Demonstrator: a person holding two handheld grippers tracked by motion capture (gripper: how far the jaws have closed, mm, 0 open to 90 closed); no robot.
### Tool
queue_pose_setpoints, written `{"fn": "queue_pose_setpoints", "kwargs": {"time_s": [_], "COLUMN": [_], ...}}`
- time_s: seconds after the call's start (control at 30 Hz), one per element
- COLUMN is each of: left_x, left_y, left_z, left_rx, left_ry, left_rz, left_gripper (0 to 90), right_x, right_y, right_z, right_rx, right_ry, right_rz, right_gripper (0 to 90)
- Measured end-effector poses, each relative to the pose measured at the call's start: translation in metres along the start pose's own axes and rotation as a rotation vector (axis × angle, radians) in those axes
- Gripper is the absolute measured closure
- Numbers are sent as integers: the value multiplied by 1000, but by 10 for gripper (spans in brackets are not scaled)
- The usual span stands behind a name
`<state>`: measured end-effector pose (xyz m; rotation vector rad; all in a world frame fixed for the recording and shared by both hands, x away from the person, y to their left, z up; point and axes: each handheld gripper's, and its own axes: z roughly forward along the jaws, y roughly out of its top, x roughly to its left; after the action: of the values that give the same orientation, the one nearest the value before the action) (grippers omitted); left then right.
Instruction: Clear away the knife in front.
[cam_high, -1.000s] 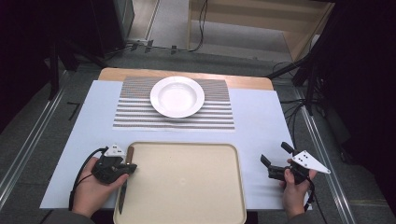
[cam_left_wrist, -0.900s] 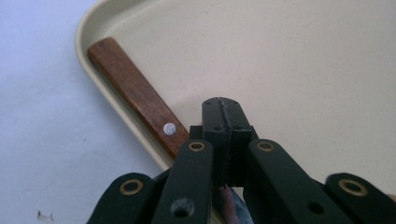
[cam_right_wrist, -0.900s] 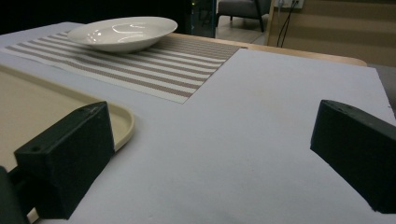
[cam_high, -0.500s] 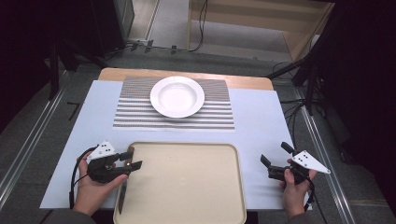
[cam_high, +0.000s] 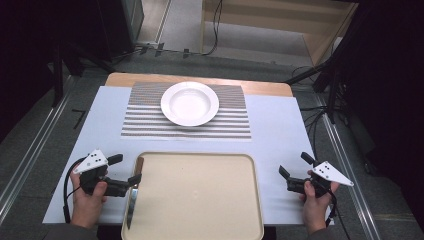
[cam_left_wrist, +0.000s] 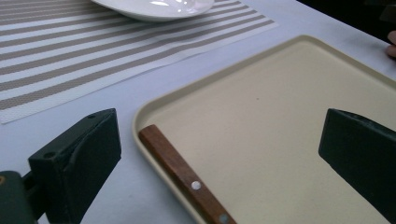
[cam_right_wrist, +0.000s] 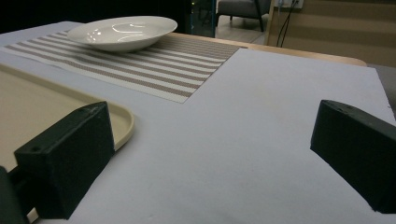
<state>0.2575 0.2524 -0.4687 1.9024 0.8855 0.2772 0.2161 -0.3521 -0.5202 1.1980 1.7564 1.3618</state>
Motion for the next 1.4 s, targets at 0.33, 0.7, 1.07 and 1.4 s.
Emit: {"fn": "queue_pose_setpoints", "kwargs": {"time_s": [0.33, 0.7, 1.07, 1.4], "left_x": [20, 41, 59, 69], "left_y": [-6, -12, -21, -30], "left_z": [-18, -35, -50, -62], "left_rx": [-29, -41, -64, -121], "left_ry": [65, 121, 162, 168], "left_rz": [-16, -37, -76, -84], "left_gripper": [0, 0, 0, 0], "right_x": [0, 0, 0, 0], "right_y": [0, 0, 0, 0], "right_z": [0, 0, 0, 0], "right_rx": [0, -2, -2, -2], "right_ry": [0, 2, 2, 2], "right_rz": [1, 2, 2, 2], "right_gripper": [0, 0, 0, 0]}}
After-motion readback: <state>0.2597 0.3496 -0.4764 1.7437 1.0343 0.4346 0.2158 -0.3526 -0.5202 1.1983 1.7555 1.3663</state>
